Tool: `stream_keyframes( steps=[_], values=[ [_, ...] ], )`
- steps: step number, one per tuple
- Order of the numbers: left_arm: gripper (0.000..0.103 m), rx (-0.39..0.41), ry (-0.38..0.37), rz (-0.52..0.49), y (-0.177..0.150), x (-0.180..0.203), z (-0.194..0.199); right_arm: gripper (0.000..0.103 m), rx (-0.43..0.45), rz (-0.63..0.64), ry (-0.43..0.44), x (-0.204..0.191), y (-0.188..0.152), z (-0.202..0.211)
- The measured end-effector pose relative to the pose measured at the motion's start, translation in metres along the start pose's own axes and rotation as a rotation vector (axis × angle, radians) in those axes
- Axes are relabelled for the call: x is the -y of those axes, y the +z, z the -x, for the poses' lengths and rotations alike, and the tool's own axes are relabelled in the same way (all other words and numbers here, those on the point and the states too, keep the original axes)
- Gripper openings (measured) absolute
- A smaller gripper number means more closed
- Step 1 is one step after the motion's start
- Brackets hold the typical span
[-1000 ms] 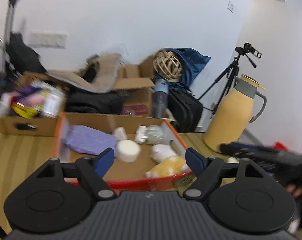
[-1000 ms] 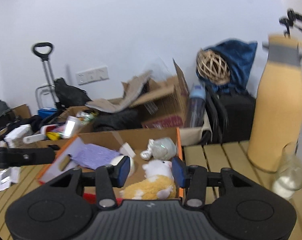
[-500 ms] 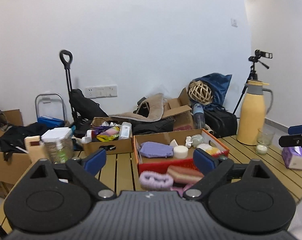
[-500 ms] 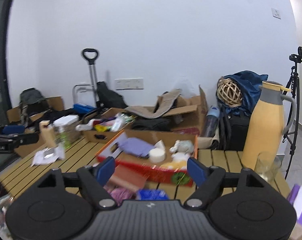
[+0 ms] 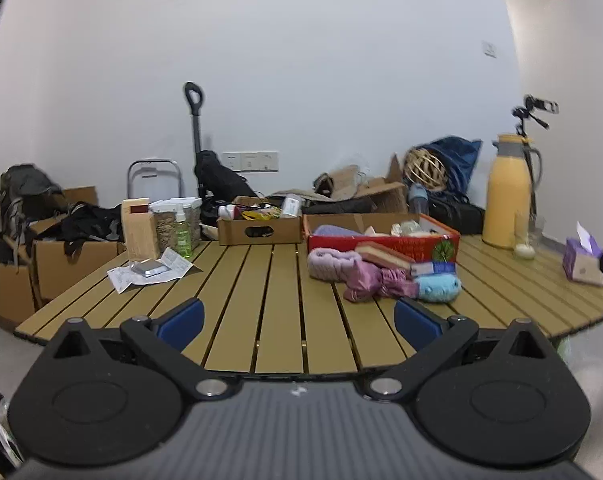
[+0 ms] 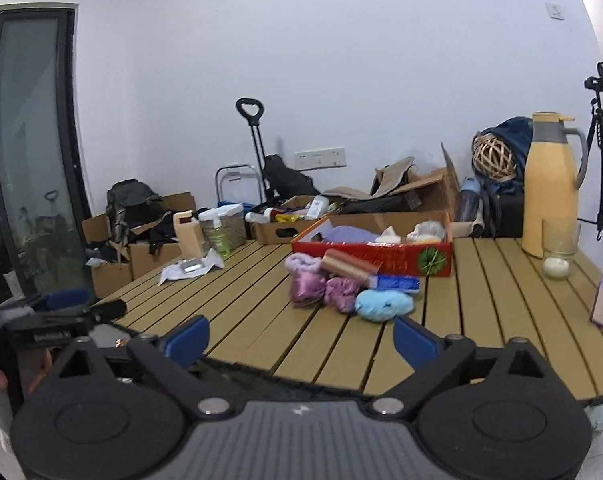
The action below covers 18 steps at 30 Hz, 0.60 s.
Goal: Organize soft objects
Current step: 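Move both grippers back over the table pile, then close both grippers together on the pink satin bow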
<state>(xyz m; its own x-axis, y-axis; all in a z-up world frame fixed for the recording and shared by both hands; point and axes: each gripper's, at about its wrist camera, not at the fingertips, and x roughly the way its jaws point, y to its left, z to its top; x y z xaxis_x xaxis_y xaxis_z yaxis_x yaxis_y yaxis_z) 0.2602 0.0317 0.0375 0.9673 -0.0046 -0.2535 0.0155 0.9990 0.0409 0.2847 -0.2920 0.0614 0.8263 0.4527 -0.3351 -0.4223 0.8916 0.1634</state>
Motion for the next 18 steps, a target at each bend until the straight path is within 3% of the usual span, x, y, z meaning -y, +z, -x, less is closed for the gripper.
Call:
stream_keyframes(
  steps=[4,8,11,13,15,18],
  values=[
    [0.103,0.012,0.003,0.003,0.003,-0.002,-0.008,0.1,-0.018,-0.02,-0.075,0.002,-0.003,-0.012],
    [0.103,-0.02,-0.078,0.06,0.006,0.0,-0.045,0.093,-0.017,-0.049,-0.082,0.01,-0.009,-0.034],
    [0.102,-0.073,-0.107,0.092,0.011,0.009,-0.091,0.079,-0.041,-0.064,-0.102,0.019,-0.009,-0.064],
    [0.087,-0.108,-0.126,0.109,0.019,0.015,-0.13,0.06,-0.058,-0.08,-0.111,0.027,-0.005,-0.089],
    [0.076,-0.142,-0.152,0.131,0.028,0.019,-0.168,0.048,-0.073,-0.088,-0.124,0.035,-0.001,-0.117],
    [0.071,-0.203,-0.18,0.177,0.038,0.025,-0.232,0.038,-0.111,-0.095,-0.134,0.047,0.01,-0.164]
  ],
)
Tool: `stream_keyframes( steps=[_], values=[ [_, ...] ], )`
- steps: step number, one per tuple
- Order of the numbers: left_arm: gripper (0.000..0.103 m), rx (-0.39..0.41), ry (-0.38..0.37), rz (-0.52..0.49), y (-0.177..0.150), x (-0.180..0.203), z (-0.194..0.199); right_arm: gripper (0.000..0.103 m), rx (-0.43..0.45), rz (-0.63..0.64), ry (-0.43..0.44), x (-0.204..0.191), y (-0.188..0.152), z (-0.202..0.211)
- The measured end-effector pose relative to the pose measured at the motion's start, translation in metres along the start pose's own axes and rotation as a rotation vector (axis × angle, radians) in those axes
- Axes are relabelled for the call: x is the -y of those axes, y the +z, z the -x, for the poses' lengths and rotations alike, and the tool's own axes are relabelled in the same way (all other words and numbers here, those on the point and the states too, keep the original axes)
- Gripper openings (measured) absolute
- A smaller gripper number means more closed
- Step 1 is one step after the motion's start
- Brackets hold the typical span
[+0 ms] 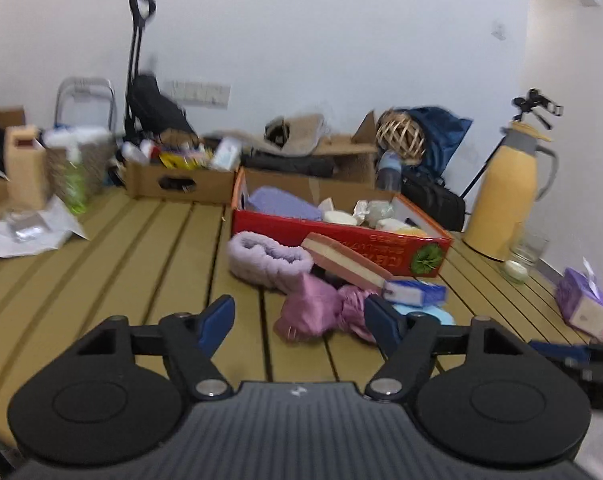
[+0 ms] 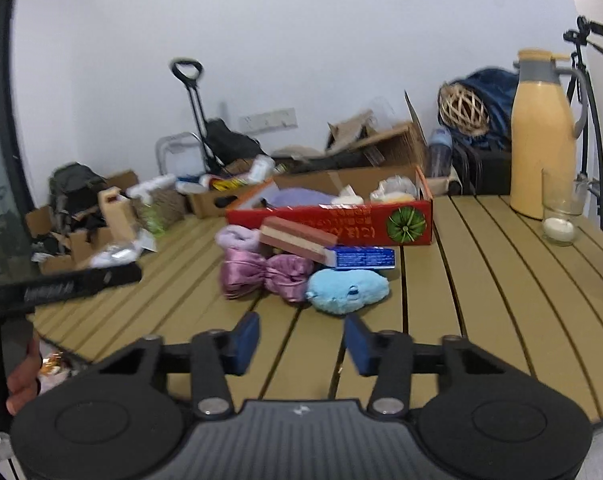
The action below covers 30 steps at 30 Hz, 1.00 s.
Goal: Organize soft objects
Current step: 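Close both grippers together on the pink satin bow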
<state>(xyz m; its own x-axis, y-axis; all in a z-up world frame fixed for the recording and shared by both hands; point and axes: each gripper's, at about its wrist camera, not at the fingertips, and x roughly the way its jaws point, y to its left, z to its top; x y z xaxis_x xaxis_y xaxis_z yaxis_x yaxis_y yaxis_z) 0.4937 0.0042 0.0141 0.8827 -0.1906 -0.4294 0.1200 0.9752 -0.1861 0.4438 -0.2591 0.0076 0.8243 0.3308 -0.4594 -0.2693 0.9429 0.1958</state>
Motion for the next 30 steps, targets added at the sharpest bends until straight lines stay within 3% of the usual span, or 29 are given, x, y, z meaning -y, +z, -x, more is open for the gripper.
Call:
stream_keyframes(
  steps=[5,7,12,14,19,30],
  values=[
    [0.068,-0.067,0.0,0.042,0.009,-0.008,-0.077,0.036,-0.012,0.059,0.041,-0.011,0.035,-0.068],
    [0.051,-0.123,0.014,0.074,0.003,-0.014,-0.099,0.036,-0.014,0.103,0.029,-0.015,0.048,-0.1],
    [0.038,-0.128,-0.073,0.1,-0.008,-0.028,-0.093,0.036,-0.061,0.169,-0.015,-0.019,0.058,-0.169],
    [0.038,-0.132,-0.096,0.082,-0.015,-0.025,-0.087,0.036,-0.087,0.184,-0.018,-0.021,0.05,-0.183],
    [0.041,-0.148,-0.096,-0.004,-0.029,-0.016,-0.083,0.035,-0.07,0.203,-0.005,-0.023,0.035,-0.169],
    [0.04,-0.169,-0.15,0.107,-0.026,-0.033,-0.089,0.029,-0.12,0.141,0.051,-0.012,0.018,-0.166]
  ],
)
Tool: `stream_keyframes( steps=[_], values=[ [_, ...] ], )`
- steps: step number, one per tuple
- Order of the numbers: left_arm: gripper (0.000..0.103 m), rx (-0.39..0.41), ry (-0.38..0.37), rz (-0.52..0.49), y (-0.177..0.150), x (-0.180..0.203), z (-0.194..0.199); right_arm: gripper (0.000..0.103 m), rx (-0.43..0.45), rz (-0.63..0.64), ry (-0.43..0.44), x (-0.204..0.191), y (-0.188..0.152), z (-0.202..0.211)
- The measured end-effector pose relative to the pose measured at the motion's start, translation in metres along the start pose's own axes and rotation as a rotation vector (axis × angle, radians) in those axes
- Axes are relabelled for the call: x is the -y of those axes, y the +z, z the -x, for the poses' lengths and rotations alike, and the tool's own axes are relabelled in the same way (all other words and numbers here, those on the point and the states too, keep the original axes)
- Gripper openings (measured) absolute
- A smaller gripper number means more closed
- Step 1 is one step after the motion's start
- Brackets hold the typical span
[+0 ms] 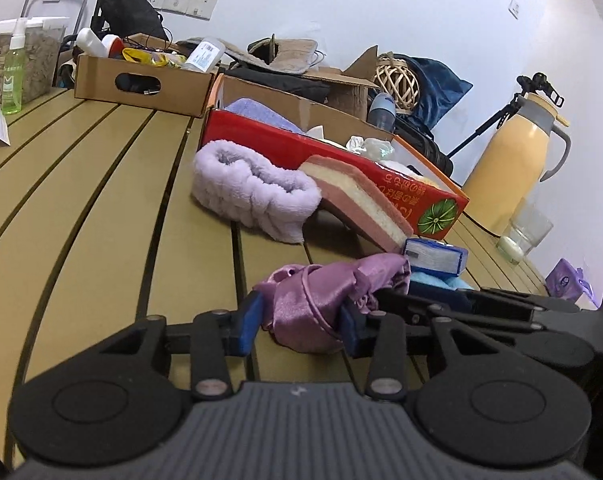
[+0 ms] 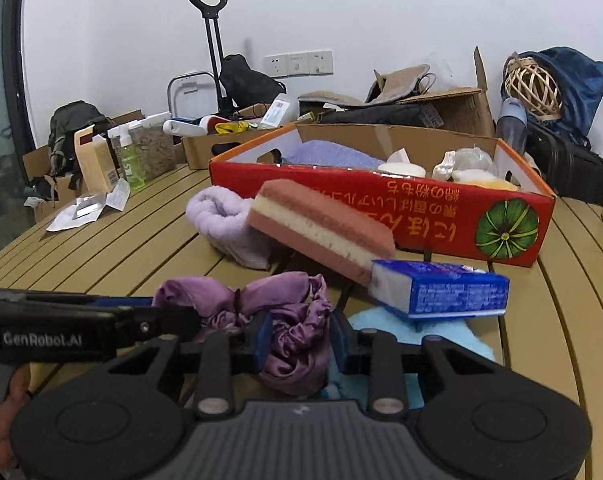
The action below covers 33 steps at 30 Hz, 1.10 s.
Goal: Organize soft objects
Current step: 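Close both grippers together on the pink satin bow, then carry the pink satin bow into the box and open both grippers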
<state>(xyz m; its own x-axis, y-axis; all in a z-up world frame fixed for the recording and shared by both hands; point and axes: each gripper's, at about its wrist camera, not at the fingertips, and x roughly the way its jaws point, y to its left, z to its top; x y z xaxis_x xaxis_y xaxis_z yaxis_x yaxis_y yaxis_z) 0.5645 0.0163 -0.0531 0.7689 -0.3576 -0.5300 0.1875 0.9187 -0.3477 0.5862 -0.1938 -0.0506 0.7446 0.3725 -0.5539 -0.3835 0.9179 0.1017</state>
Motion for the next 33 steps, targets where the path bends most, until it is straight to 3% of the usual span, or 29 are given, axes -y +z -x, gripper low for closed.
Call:
stream_keyframes(
  steps=[8,13,15,23,26,28,33],
  values=[
    [0.033,0.021,0.022,0.003,-0.001,0.001,0.001,0.031,-0.005,0.047,-0.062,-0.013,0.0,-0.005],
    [0.026,0.009,0.017,0.107,-0.017,-0.006,0.034,0.031,-0.003,0.132,-0.027,-0.027,-0.009,0.004],
    [0.025,0.009,0.027,0.102,-0.028,-0.003,0.051,0.032,-0.002,0.173,-0.023,-0.034,-0.013,0.013],
    [0.025,0.024,0.054,0.088,-0.034,-0.001,0.061,0.031,-0.034,-0.086,0.149,-0.008,-0.018,0.016],
    [0.025,0.019,0.029,0.105,-0.035,-0.005,0.057,0.026,-0.029,-0.094,0.157,-0.005,-0.019,0.012],
    [0.024,0.017,0.022,0.13,-0.035,-0.007,0.058,0.011,-0.052,-0.096,0.155,-0.007,-0.017,0.012],
    [0.023,0.032,0.013,0.067,-0.044,0.01,0.08,0.007,-0.02,-0.179,0.152,-0.008,-0.027,0.031]
  ],
)
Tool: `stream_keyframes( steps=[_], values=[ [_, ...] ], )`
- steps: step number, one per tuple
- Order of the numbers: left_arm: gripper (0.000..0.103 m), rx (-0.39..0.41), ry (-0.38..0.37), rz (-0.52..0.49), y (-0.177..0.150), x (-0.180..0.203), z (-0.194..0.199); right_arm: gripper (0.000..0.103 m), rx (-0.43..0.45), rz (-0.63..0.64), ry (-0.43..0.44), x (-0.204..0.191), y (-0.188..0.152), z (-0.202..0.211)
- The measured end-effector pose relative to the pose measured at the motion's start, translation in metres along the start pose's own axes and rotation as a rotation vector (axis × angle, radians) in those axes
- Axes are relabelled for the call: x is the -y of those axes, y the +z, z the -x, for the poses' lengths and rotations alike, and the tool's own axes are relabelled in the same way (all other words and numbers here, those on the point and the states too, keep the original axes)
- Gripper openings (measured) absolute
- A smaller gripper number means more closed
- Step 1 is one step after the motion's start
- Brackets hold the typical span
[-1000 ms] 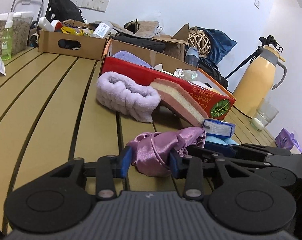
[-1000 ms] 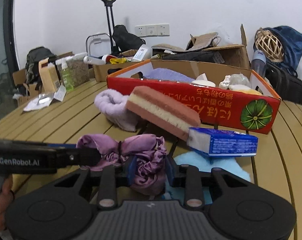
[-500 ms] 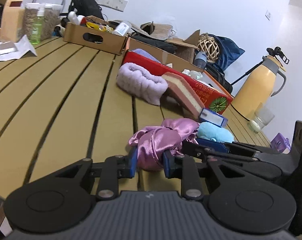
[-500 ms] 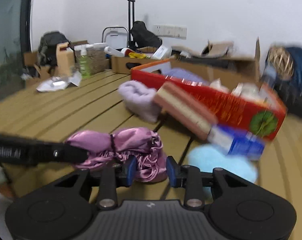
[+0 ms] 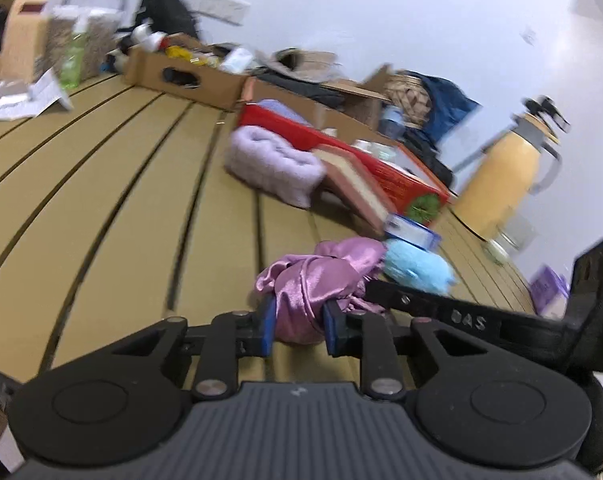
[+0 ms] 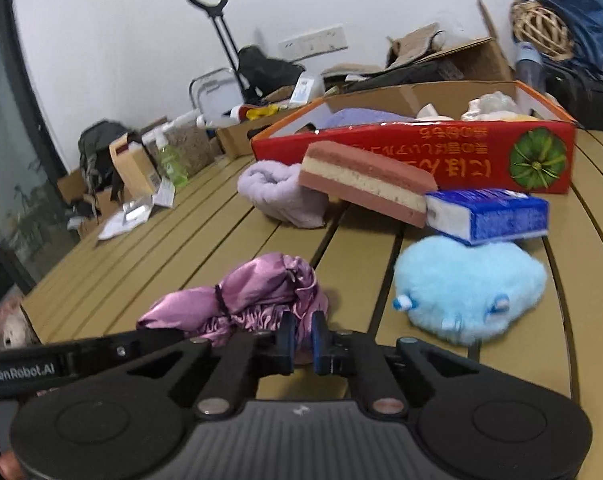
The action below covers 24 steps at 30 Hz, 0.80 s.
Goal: Organize soft objects
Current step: 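Carry the pink satin bow into the box and open both grippers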
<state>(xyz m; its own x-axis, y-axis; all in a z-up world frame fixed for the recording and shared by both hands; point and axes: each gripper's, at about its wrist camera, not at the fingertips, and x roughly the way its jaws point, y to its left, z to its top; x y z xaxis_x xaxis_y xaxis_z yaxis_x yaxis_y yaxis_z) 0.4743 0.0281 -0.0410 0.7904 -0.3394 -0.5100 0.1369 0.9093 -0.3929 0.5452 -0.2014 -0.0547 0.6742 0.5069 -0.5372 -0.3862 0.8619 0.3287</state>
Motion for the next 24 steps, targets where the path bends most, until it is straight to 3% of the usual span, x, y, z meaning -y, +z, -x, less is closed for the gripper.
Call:
stream_keyframes(
  steps=[7,12,18,24],
  values=[
    [0.023,0.053,-0.055,-0.086,-0.001,0.03,0.026,0.006,0.118,0.02,-0.044,-0.009,-0.011,0.056],
    [0.023,0.103,-0.107,-0.151,0.028,0.048,0.023,0.006,0.18,0.02,-0.041,-0.001,0.006,0.076],
    [0.023,0.144,-0.172,-0.193,0.113,0.054,-0.015,0.006,0.225,0.048,-0.027,0.017,0.081,0.068],
    [0.023,0.123,-0.123,-0.228,0.196,0.039,-0.091,0.006,0.173,0.04,-0.012,0.043,0.172,-0.003]
  ],
)
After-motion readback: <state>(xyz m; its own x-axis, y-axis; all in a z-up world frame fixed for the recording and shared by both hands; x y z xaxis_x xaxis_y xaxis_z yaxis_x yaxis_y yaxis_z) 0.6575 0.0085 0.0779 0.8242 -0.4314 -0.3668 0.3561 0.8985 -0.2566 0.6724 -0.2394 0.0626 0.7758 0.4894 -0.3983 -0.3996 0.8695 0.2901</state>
